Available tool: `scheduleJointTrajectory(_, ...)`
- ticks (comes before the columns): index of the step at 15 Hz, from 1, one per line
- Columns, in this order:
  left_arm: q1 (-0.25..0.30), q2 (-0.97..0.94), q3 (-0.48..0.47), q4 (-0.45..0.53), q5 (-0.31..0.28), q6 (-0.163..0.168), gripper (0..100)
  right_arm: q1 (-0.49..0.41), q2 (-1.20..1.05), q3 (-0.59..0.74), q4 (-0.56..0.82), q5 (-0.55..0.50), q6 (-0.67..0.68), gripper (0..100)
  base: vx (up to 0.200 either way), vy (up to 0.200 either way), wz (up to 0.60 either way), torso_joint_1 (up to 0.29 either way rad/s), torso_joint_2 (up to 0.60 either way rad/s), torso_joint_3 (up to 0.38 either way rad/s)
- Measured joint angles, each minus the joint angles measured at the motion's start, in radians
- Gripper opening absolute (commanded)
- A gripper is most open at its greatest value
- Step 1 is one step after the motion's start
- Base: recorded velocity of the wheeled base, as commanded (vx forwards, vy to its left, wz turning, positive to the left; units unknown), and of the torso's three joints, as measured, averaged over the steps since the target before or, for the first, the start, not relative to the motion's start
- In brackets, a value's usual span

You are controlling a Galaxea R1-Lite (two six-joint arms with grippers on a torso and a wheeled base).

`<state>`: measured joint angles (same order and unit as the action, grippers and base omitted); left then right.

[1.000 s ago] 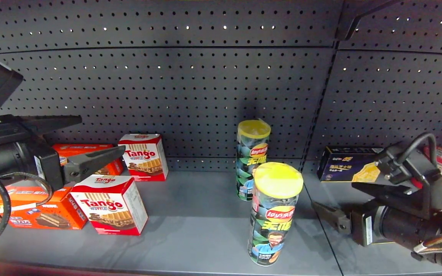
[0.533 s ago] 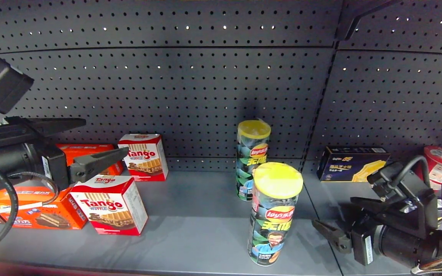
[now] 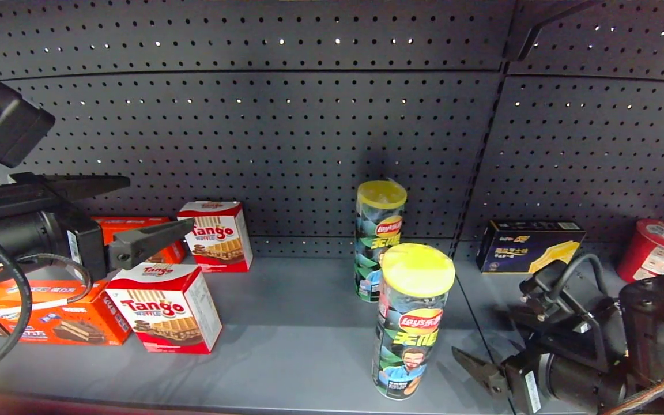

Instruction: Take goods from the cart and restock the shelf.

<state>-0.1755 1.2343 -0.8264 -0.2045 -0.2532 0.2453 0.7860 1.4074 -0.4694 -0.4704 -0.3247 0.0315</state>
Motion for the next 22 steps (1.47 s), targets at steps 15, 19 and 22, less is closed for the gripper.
scheduleJointTrajectory(15,0.001,0.017,0.008,-0.002,-0.003,0.001,100,0.023,0.159,-0.091,-0.040,0.000,-0.010,100,0.000,0.000,0.00,0.000,0.00,0.000)
scheduleJointTrajectory(19,0.001,0.019,0.010,-0.001,-0.003,0.001,100,0.037,0.162,-0.091,-0.040,-0.001,-0.010,100,0.000,0.000,0.00,0.000,0.00,0.000)
scheduleJointTrajectory(22,0.002,0.019,0.011,-0.001,-0.003,0.000,100,0.039,0.163,-0.091,-0.040,0.000,-0.010,100,0.000,0.000,0.00,0.000,0.00,0.000)
